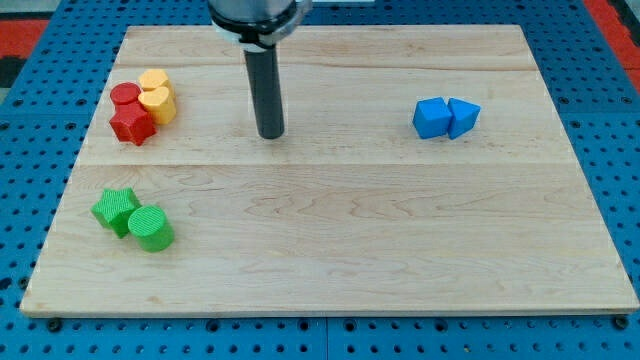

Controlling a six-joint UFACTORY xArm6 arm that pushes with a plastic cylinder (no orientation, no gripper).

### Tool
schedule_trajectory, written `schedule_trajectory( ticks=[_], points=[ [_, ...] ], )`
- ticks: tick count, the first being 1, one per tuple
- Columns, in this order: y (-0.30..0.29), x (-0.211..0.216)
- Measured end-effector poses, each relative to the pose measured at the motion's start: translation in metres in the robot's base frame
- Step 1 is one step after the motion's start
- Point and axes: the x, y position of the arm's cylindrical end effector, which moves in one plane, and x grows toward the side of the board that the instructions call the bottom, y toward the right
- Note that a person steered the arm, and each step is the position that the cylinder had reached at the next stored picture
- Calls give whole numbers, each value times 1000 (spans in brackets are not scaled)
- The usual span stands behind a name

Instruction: Separate the blue cube from the blue triangle

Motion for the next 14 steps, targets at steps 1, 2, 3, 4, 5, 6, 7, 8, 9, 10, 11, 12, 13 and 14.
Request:
schedule_trajectory(
  ticks=[1,2,3,4,5,6,7,8,9,10,11,12,13,14],
  points=[
    [63,2],
    [164,40],
    [260,58],
    [324,0],
    [283,-61],
    [169,-71],
    [222,-72],
    [295,-62],
    [262,-36],
    [181,-29],
    [141,-15],
    [58,-13],
    [52,-24],
    [40,55]
  ],
)
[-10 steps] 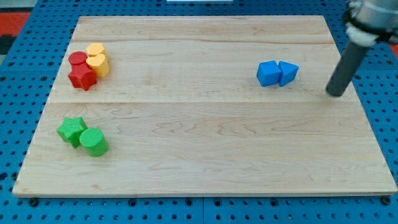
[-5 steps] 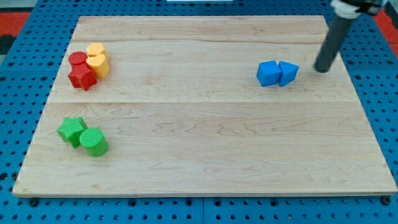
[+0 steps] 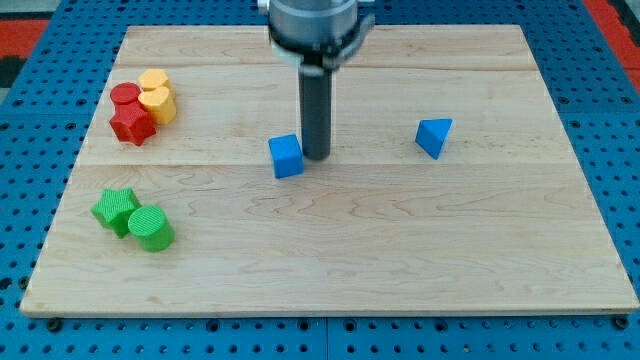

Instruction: Separate the blue cube from the blue triangle

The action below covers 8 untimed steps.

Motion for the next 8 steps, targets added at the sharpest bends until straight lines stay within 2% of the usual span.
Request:
schedule_trajectory(
  ticks=[1,2,3,5,6,7,8],
  points=[
    [-91,27],
    [-56,1],
    [-49,-14],
    [-30,-97],
    [-45,-93],
    [-114,-59],
    [-132,-25]
  ],
)
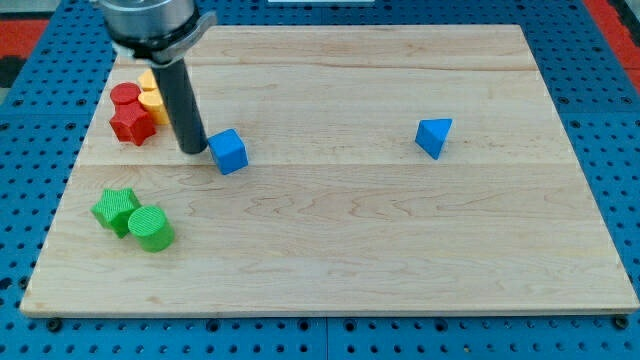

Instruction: Separate the blue cube from the blue triangle

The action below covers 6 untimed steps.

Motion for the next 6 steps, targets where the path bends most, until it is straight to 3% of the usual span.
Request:
schedule_trajectory(
  ticks=[1,2,3,4,5,6],
  points=[
    [32,-48],
    [76,-45],
    [66,14],
    [2,19],
    [0,-2],
    [-9,34]
  ],
)
